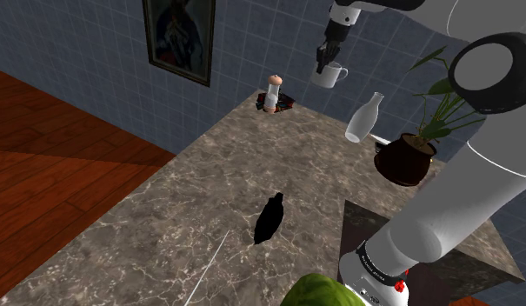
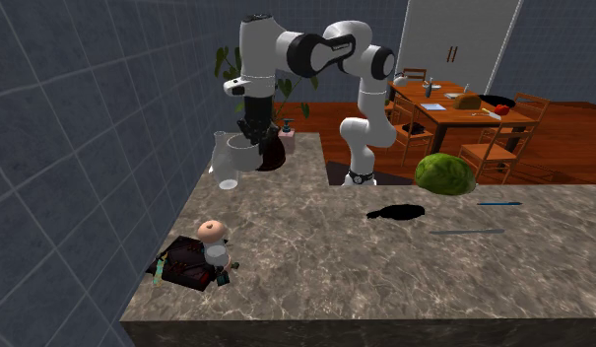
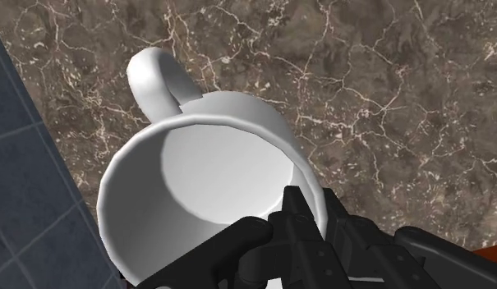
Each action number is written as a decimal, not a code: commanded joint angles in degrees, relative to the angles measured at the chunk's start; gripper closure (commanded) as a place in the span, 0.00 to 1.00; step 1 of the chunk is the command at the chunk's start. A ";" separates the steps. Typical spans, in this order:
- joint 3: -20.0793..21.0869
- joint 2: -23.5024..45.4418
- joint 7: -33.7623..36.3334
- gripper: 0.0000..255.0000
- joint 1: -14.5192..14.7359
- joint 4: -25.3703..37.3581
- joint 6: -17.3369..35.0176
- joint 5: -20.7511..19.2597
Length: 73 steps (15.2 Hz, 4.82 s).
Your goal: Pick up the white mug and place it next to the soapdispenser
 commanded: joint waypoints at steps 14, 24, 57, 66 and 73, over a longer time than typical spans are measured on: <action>-7.08 -19.70 -12.44 1.00 -6.64 -20.37 2.20 -6.20; -14.21 -27.34 -23.38 1.00 -11.89 -25.21 1.09 -10.87; -56.22 -14.50 -67.08 1.00 -12.07 -11.54 4.13 -7.42; -56.76 -14.92 -66.83 1.00 -12.45 -18.58 11.01 -8.07; -58.95 -13.68 -67.70 1.00 -11.54 -23.30 16.45 -7.16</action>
